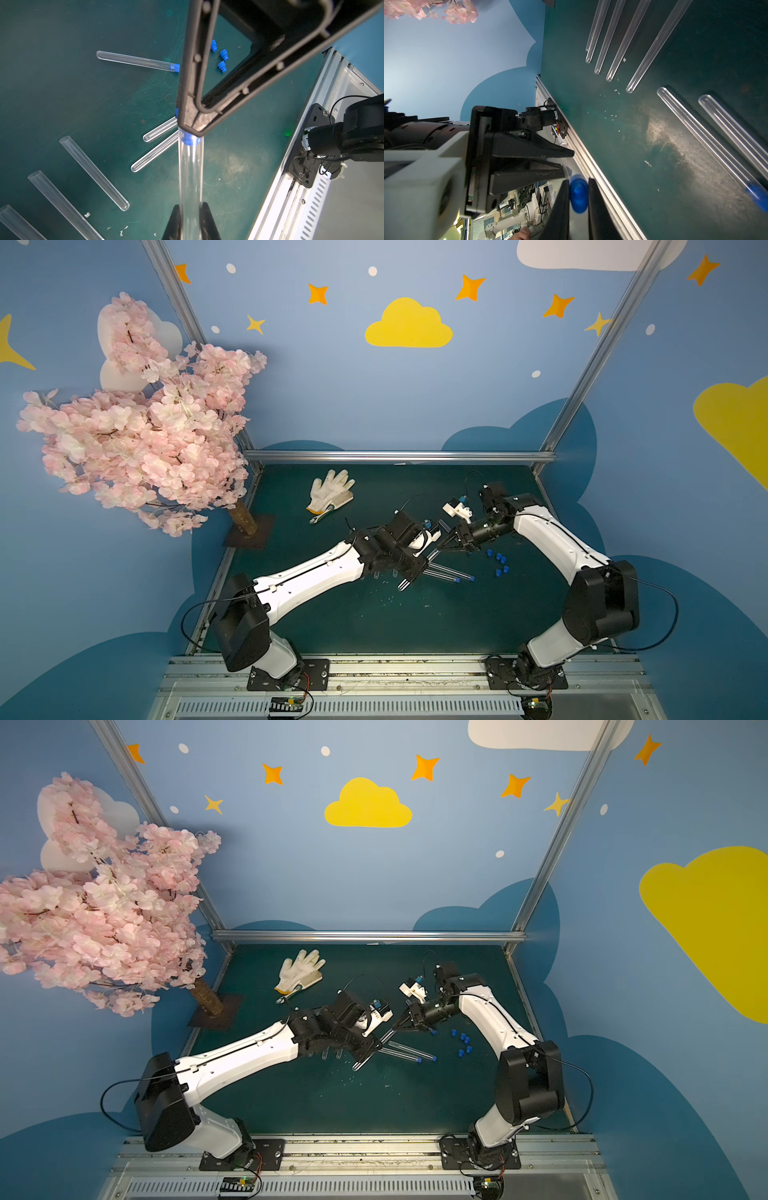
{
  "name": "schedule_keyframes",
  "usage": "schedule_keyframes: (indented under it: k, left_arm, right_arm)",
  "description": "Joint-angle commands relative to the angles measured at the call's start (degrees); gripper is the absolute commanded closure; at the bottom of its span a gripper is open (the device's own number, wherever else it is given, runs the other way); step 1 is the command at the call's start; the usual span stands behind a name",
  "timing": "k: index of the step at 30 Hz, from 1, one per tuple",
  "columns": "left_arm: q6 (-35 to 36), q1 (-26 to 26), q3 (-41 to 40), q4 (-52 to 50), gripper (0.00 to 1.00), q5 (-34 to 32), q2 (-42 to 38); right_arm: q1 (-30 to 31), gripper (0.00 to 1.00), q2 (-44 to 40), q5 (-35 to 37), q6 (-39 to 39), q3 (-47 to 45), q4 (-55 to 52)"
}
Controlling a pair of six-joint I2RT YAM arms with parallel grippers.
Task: Remove stoppers from test tubes
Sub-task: Open the stopper on the test tube.
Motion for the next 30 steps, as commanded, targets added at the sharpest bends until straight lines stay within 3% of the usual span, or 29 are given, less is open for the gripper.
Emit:
schedule_keyframes:
  k: [1, 17, 26, 30]
  left_arm:
    - [-0.32, 0.65, -2.42, -10.78, 0.97, -2.92, -0.71]
    - [-0.08, 0.66, -2.62, -11.29, 0.97, -3.60, -0.87]
    - [-0.37, 0.66, -3.50, -11.25, 0.97, -4.24, -1.84]
    - [-1.33, 0.92, -4.06, -10.71, 0.97, -4.38, -2.71]
  right_arm:
    - [-2.42, 1.00, -3.01, -0.67, -0.53, 1.70, 1.65]
    - [-2.41, 1.00, -2.05, 5.34, -2.71, 2.56, -3.06]
    - [-3.28, 1.00, -3.19, 2.41, -0.93, 1.75, -0.18]
    - [-4.14, 1.00, -3.02, 4.20, -0.78, 0.80, -0.66]
